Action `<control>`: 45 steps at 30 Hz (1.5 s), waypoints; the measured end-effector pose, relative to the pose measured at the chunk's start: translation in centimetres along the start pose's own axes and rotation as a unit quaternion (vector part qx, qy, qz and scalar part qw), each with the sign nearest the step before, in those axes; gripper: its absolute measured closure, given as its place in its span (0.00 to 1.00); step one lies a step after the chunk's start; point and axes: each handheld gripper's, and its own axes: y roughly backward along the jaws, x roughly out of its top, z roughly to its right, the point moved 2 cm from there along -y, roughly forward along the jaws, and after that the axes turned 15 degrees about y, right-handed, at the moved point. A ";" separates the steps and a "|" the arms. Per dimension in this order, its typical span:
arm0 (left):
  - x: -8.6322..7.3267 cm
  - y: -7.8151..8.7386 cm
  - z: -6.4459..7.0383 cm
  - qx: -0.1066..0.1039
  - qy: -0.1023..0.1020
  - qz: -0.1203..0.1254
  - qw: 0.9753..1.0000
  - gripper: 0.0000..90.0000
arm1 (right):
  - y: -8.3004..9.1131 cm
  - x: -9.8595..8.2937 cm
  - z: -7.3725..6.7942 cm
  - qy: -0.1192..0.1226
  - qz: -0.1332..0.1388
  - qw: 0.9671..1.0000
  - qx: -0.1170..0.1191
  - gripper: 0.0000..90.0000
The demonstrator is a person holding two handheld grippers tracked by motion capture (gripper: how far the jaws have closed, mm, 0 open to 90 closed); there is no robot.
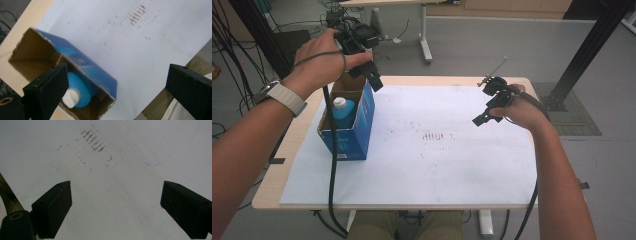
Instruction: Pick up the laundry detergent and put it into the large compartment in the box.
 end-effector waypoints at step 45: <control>1.5 -7.2 4.6 -0.100 -0.215 -0.029 0.971 0.06 | 0.9 -0.8 -0.9 -0.008 0.007 1.000 -0.004 0.12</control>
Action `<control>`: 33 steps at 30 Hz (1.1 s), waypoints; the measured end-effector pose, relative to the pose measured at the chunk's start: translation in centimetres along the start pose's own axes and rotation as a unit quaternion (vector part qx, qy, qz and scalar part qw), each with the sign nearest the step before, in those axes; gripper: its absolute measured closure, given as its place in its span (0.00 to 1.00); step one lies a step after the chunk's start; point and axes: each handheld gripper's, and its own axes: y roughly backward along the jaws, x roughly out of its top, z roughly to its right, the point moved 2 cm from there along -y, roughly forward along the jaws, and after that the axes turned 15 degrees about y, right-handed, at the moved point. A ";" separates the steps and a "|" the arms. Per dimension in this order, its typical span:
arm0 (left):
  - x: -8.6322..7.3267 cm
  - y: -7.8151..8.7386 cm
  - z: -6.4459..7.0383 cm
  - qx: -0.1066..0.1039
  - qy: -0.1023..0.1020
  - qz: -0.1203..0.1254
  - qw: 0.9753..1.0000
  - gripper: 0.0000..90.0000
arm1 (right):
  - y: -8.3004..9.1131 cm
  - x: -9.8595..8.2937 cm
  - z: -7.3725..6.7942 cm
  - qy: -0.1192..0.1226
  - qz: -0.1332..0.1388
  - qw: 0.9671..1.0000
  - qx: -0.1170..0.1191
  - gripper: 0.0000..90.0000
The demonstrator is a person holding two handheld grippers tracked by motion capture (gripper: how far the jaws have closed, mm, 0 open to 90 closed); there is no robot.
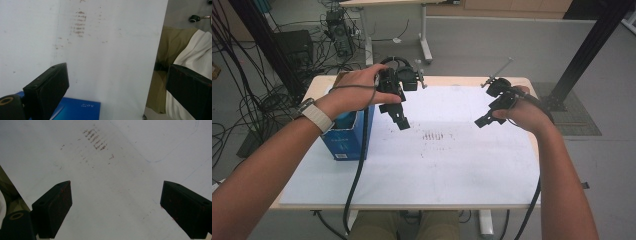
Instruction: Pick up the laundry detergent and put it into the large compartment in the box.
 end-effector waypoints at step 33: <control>-0.1 -1.1 -0.6 -0.016 -0.004 0.009 1.000 0.06 | -0.4 -0.2 0.2 -0.008 -0.002 1.000 0.001 0.12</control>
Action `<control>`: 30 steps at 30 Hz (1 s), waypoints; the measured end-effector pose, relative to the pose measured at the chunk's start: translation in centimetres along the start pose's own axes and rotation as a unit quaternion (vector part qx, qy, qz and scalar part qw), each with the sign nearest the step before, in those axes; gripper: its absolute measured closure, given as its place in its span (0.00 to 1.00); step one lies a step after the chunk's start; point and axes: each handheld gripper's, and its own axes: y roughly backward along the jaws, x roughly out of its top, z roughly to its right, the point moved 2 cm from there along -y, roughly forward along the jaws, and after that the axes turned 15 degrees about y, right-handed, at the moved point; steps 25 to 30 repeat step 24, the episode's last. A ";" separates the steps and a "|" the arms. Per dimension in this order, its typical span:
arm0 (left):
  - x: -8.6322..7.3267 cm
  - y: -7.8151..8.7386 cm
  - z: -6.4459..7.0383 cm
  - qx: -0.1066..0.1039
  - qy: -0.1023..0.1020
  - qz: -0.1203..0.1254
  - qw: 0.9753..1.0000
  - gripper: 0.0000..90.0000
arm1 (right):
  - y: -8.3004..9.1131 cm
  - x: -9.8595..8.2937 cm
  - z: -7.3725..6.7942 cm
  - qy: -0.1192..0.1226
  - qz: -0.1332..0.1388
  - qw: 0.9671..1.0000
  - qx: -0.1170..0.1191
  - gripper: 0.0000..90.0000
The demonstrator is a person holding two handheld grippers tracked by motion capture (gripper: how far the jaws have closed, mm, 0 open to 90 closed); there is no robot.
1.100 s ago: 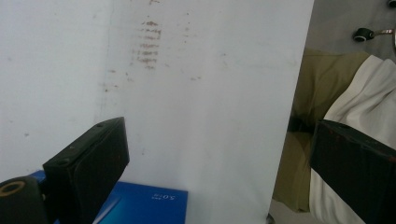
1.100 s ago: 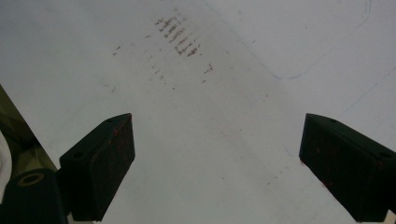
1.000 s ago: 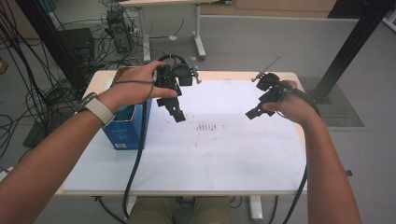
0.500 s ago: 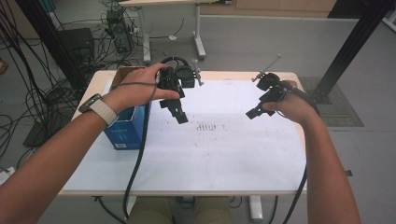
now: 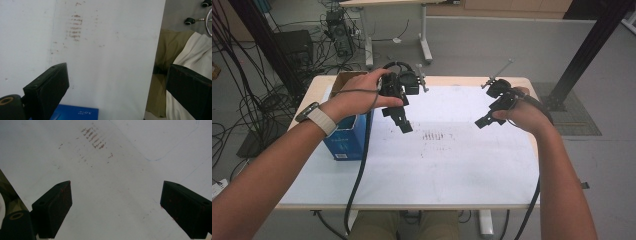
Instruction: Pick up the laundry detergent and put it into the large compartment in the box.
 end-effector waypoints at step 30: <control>-0.1 -0.2 -0.1 0.000 0.010 0.006 1.000 0.06 | 0.0 -1.0 -0.1 -0.006 0.007 1.000 -0.003 0.12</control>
